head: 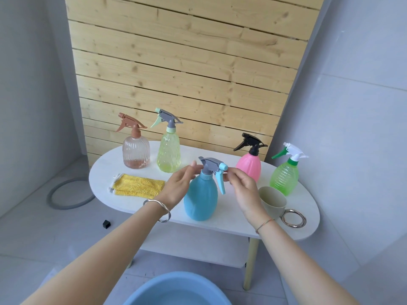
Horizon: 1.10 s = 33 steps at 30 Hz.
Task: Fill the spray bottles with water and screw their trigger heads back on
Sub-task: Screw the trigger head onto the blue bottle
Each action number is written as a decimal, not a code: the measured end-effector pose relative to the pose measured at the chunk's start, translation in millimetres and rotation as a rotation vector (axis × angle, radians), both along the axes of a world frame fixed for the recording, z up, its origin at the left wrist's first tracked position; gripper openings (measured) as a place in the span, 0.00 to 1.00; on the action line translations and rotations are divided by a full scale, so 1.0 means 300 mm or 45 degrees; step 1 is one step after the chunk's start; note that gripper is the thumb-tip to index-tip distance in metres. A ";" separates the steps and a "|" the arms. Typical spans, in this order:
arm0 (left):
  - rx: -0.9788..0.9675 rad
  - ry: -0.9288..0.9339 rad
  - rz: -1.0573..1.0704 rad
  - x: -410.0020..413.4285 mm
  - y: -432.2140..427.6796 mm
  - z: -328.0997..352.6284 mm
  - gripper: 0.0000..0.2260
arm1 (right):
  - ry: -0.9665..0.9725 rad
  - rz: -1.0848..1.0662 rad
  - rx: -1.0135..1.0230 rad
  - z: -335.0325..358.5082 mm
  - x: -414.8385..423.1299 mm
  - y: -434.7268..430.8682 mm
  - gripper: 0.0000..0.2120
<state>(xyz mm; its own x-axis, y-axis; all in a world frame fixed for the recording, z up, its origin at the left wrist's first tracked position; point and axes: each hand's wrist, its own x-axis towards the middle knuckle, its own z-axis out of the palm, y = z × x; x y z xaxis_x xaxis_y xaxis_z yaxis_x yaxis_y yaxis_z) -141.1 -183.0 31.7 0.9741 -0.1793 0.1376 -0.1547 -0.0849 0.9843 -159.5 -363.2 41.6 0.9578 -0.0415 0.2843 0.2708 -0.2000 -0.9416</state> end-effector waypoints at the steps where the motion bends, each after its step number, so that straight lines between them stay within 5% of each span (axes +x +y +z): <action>1: 0.026 0.017 -0.021 0.000 -0.004 -0.004 0.17 | 0.051 0.071 -0.029 -0.005 0.008 -0.005 0.11; 7: 0.254 0.001 -0.131 0.027 0.031 -0.085 0.33 | 0.255 0.373 -0.205 0.031 0.064 -0.012 0.13; 12: 0.272 -0.038 -0.176 0.065 0.044 -0.116 0.28 | 0.280 0.419 -0.298 0.039 0.125 0.020 0.14; 20: 0.304 -0.103 -0.178 0.078 0.047 -0.147 0.31 | -0.143 -0.192 -0.176 -0.062 0.109 0.089 0.09; 23: 0.373 -0.119 -0.057 0.070 0.055 -0.163 0.32 | -0.183 -0.428 -0.091 -0.070 0.106 0.100 0.15; 33: 0.401 -0.068 -0.092 0.089 -0.050 -0.194 0.38 | 0.094 0.146 -0.134 -0.044 0.126 -0.043 0.11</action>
<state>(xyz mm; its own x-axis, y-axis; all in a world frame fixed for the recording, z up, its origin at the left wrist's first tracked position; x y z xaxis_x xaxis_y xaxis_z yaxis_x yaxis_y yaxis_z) -114.4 -198.0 -26.6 0.9501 -0.2898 0.1152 -0.2224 -0.3706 0.9018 -121.6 -376.0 28.5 0.9730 0.0955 0.2103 0.2287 -0.2705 -0.9352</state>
